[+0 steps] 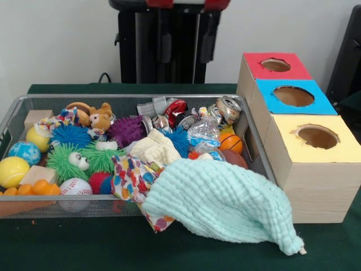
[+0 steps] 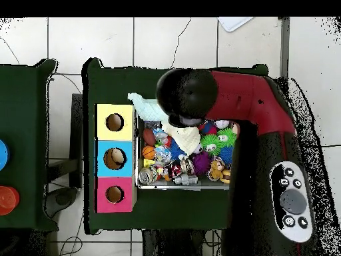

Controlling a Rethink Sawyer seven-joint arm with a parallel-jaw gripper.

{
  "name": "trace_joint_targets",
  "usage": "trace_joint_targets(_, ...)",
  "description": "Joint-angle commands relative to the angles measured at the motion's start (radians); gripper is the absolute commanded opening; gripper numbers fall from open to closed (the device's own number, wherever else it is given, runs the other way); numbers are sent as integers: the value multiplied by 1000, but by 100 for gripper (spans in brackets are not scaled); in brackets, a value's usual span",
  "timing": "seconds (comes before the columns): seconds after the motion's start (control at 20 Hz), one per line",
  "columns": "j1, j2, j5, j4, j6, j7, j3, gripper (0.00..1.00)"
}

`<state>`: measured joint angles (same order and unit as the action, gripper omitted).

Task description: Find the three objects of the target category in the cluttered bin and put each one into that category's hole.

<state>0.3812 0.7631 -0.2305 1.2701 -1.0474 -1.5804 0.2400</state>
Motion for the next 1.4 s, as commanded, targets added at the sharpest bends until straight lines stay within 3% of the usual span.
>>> trace_joint_targets(0.05,52,-97,-78,25,80,174,75,100)
trace_joint_targets(0.3,73,-120,-105,7,105,201,97,100)
trace_joint_targets(0.5,109,-166,-101,4,187,216,148,100)
trace_joint_targets(0.8,117,-252,-116,-90,248,218,200,100)
trace_joint_targets(1.0,128,-290,-138,-110,289,232,216,100)
trace_joint_targets(1.4,143,-312,-252,-118,290,287,192,100)
